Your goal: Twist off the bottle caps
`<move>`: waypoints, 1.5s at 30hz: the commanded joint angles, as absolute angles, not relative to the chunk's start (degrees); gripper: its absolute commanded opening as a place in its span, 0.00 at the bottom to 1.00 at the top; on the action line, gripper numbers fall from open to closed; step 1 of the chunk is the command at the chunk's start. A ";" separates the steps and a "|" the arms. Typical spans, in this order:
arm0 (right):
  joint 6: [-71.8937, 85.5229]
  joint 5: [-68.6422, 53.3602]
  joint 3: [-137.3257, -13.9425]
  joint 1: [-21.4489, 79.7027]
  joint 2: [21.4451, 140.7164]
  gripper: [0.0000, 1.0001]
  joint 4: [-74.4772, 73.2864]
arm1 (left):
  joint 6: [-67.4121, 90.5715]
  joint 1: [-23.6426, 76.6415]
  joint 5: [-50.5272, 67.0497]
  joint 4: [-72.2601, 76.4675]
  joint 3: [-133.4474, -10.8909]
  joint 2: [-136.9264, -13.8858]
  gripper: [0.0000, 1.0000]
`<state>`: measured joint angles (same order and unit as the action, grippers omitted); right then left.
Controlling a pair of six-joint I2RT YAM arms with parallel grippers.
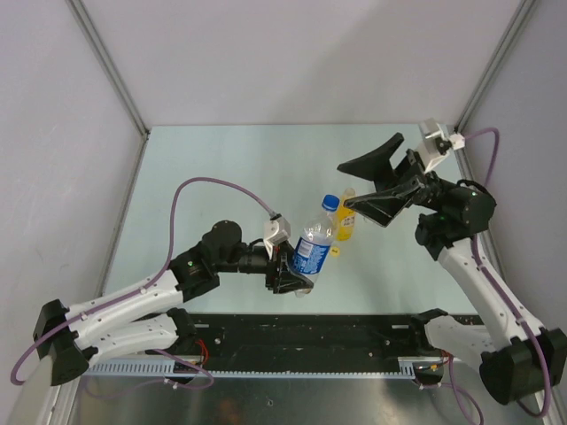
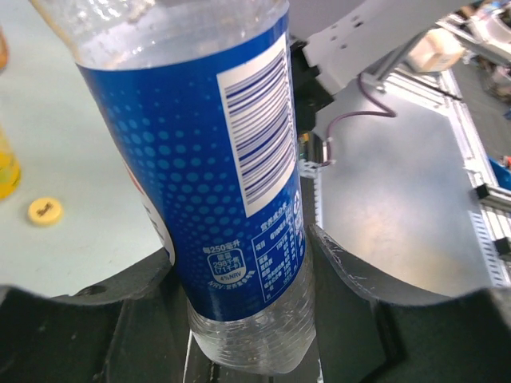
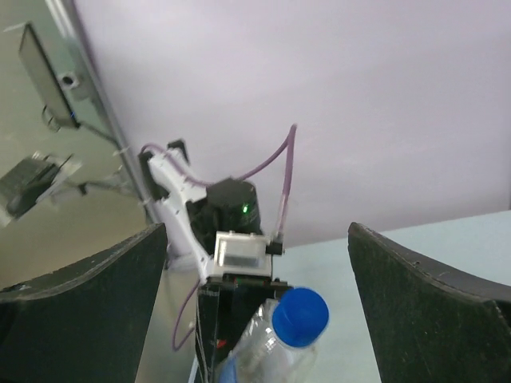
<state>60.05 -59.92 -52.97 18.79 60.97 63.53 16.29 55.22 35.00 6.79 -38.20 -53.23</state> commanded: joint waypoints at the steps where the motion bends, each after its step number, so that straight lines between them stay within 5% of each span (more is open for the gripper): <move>1: 47.18 -47.27 -53.13 17.67 54.02 0.99 44.11 | 11.89 54.89 27.42 0.87 -39.55 -51.30 0.12; 11: 39.87 -36.83 -56.75 17.58 52.60 0.99 19.21 | 8.65 57.17 7.01 -7.49 -42.30 -51.32 0.11; 29: 32.05 -20.43 -61.34 25.73 56.27 0.99 -1.30 | 13.22 76.05 -56.30 -27.17 -55.71 -70.02 0.15; 45: 31.30 -11.97 -64.34 32.47 60.84 0.87 -5.71 | 18.52 76.85 -63.14 -33.49 -60.26 -76.12 0.16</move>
